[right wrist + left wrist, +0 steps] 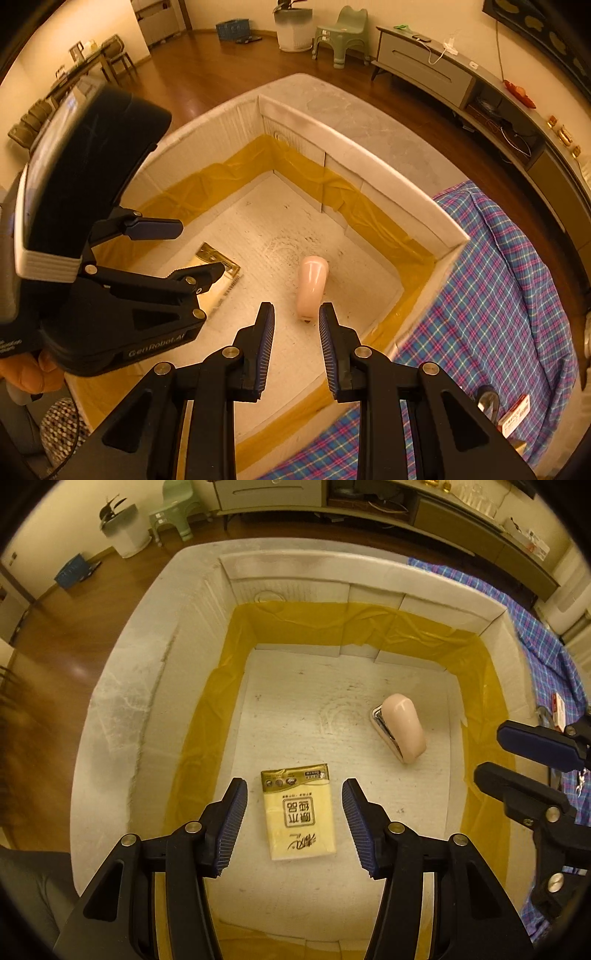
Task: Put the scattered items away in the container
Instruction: 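Open the left gripper dropping the package while the right gripper releases the stapler into the box, then move both grippers back over the items on the shirt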
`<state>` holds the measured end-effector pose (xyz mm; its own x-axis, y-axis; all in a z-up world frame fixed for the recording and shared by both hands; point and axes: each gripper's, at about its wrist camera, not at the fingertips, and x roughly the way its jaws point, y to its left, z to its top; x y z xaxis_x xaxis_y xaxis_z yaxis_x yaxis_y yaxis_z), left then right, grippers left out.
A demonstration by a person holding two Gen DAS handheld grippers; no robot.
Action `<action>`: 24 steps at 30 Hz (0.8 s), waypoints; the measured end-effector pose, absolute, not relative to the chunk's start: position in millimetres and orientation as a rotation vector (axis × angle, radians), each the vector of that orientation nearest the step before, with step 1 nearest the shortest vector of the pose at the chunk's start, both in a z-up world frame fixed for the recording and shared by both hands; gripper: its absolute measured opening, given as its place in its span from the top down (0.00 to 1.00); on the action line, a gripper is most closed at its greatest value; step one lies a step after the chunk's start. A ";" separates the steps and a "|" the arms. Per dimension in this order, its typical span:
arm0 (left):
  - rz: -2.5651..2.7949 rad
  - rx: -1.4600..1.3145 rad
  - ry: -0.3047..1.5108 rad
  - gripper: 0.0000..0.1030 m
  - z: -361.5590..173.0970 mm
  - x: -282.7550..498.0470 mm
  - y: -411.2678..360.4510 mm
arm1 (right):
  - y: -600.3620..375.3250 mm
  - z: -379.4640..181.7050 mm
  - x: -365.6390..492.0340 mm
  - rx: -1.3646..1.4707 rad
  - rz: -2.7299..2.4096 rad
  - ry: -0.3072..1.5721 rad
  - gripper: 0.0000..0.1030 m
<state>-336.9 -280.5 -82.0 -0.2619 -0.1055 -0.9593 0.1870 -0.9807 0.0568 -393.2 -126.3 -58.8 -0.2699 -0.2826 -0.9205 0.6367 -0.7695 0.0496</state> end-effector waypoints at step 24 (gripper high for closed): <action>-3.078 1.178 -0.101 0.44 25.2 -127.9 -63.0 | 96.4 2.1 -177.4 0.700 -2.403 -0.163 0.54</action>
